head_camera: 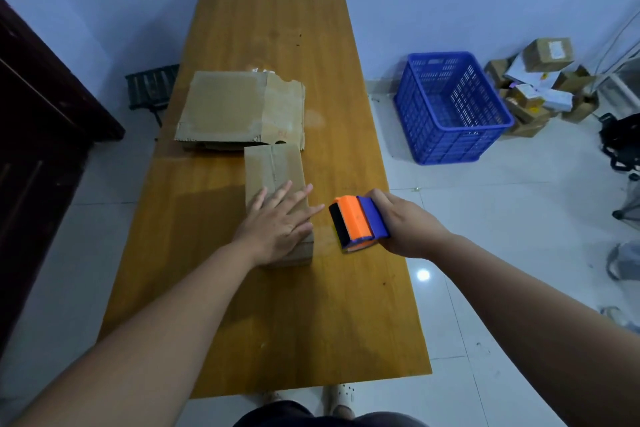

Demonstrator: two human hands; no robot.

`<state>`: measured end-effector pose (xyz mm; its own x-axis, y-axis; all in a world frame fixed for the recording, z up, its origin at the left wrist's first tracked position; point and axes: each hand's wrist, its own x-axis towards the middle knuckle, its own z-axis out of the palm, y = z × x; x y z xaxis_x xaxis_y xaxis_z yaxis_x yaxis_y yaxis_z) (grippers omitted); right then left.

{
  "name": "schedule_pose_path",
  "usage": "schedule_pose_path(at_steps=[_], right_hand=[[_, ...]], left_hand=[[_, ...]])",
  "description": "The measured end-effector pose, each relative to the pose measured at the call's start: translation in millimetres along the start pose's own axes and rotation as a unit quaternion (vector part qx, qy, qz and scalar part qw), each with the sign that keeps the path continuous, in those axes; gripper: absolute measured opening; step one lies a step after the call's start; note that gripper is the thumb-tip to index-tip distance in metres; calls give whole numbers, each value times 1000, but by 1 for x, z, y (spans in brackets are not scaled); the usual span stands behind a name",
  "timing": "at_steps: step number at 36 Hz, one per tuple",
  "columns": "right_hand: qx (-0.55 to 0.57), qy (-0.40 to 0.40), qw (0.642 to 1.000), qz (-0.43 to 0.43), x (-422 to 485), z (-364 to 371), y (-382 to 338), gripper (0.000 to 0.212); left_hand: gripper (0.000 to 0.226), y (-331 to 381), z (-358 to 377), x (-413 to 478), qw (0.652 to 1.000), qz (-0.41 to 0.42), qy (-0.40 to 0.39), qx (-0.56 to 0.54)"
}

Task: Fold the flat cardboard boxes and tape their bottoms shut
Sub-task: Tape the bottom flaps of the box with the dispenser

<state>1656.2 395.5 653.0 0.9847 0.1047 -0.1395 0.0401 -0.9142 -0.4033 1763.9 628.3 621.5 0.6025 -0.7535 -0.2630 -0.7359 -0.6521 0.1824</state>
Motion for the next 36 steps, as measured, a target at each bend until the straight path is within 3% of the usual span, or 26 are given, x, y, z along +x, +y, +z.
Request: schedule_pose_path(at_steps=[4, 9, 17, 21, 25, 36], right_hand=[[-3, 2, 1000, 9, -1, 14, 7, 39], [-6, -12, 999, 39, 0, 31, 16, 39], [-98, -12, 995, 26, 3, 42, 23, 41], [-41, -36, 998, 45, 1, 37, 21, 45], [17, 0, 998, 65, -8, 22, 24, 40], [-74, -6, 995, 64, -9, 27, 24, 33]], left_hand=[[67, -3, 3, -1, 1000, 14, 15, -4], [46, 0, 2, 0, 1000, -1, 3, -11], [46, 1, 1, 0, 1000, -10, -4, -13], [45, 1, 3, 1, 1000, -9, -2, -19], [45, -2, 3, 0, 1000, -8, 6, -23], [45, 0, 1, -1, 1000, -6, 2, -27]])
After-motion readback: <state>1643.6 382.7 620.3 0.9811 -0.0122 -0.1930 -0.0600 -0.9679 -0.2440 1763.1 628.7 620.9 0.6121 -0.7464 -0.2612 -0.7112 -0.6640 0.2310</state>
